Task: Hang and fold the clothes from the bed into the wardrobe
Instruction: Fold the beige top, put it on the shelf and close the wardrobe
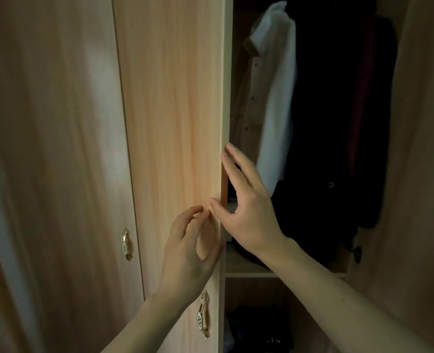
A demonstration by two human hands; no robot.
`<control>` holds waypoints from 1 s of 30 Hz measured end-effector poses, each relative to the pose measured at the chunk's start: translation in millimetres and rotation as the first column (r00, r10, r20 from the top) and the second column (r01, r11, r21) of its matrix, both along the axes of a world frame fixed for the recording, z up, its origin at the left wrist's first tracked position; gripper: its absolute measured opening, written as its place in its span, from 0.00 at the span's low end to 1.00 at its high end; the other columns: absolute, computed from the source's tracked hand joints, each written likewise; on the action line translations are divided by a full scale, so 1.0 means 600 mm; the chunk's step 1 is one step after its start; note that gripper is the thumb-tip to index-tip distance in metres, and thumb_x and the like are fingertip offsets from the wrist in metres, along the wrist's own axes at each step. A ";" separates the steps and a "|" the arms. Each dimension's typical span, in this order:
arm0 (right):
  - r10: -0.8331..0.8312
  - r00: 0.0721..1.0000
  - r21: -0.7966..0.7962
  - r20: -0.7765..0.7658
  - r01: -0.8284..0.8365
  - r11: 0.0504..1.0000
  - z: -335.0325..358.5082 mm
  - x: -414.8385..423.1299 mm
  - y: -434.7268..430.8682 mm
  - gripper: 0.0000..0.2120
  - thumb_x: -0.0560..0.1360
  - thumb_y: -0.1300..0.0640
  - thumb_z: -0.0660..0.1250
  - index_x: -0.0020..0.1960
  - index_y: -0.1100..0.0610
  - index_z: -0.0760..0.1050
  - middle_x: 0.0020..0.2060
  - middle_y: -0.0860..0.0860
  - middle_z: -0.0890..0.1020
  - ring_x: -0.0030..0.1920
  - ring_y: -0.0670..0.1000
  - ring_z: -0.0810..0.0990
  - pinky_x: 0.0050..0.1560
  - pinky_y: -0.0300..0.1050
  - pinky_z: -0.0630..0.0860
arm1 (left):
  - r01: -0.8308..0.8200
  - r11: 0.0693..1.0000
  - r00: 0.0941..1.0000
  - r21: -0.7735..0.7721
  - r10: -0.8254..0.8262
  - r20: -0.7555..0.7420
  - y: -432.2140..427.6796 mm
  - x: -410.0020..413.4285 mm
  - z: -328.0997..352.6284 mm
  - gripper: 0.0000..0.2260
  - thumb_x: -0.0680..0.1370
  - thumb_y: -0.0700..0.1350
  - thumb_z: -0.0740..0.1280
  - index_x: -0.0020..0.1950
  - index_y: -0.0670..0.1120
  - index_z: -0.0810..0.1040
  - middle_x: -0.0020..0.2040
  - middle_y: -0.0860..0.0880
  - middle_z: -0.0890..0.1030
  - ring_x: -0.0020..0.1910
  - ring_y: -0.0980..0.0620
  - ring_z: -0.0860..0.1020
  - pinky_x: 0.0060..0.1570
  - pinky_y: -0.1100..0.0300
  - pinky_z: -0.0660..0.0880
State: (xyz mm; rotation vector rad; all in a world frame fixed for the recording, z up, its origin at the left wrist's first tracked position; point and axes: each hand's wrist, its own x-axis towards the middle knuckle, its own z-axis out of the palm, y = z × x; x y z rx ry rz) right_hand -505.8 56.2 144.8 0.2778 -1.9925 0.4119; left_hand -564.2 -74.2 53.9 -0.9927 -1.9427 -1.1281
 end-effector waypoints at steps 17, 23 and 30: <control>0.101 0.957 -0.102 0.272 -0.076 0.992 0.022 -0.053 0.183 0.38 0.79 0.49 0.66 0.80 0.52 0.49 0.79 0.42 0.50 0.78 0.42 0.49 0.78 0.44 0.52 | -0.275 0.919 0.961 -0.282 0.257 -0.103 0.177 -0.068 0.020 0.29 0.74 0.50 0.74 0.72 0.46 0.69 0.74 0.51 0.66 0.70 0.51 0.67 0.64 0.65 0.64; 0.076 0.949 -0.049 0.305 -0.064 0.997 0.030 -0.054 0.205 0.37 0.79 0.49 0.64 0.80 0.54 0.48 0.80 0.44 0.49 0.78 0.42 0.49 0.78 0.50 0.55 | -0.233 0.956 0.956 -0.176 0.193 -0.221 0.207 -0.088 0.039 0.29 0.73 0.46 0.74 0.71 0.42 0.69 0.73 0.44 0.67 0.70 0.45 0.68 0.66 0.54 0.70; -0.007 0.958 -0.011 0.288 0.011 1.000 0.031 -0.040 0.213 0.32 0.80 0.48 0.63 0.79 0.56 0.56 0.79 0.47 0.56 0.77 0.42 0.54 0.77 0.48 0.58 | -0.190 0.965 0.921 -0.179 0.112 -0.374 0.226 -0.106 0.050 0.32 0.76 0.43 0.71 0.77 0.38 0.63 0.78 0.41 0.62 0.76 0.43 0.62 0.73 0.48 0.63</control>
